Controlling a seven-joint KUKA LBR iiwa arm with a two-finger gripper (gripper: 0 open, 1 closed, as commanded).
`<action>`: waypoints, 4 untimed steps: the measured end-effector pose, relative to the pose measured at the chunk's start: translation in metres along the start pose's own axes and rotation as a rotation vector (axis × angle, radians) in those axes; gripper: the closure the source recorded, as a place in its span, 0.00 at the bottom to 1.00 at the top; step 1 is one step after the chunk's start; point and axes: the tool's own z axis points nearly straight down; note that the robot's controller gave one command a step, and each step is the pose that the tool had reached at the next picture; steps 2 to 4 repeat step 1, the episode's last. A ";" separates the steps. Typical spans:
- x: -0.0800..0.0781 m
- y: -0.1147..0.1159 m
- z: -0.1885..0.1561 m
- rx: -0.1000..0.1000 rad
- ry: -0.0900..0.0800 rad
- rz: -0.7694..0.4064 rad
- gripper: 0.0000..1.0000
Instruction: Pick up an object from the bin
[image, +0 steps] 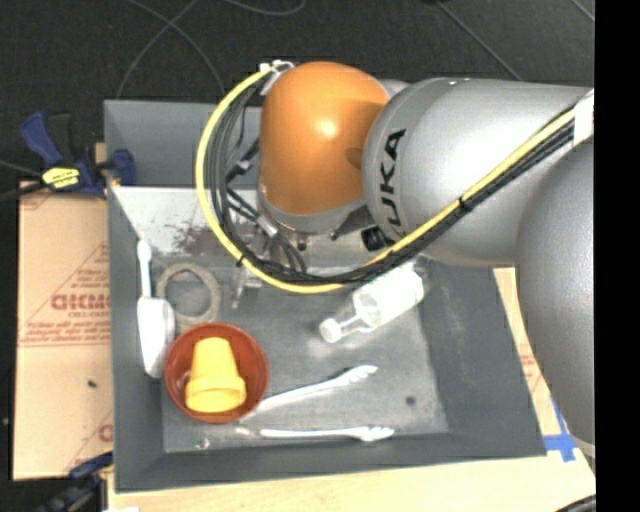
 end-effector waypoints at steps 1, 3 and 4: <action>0.009 -0.004 -0.002 0.002 0.001 -0.020 1.00; 0.009 -0.004 -0.002 0.002 0.001 -0.020 1.00; 0.009 -0.004 -0.002 0.002 0.001 -0.020 1.00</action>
Offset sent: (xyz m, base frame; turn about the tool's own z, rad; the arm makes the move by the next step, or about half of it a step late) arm -0.0003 -0.0242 0.0874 -0.3986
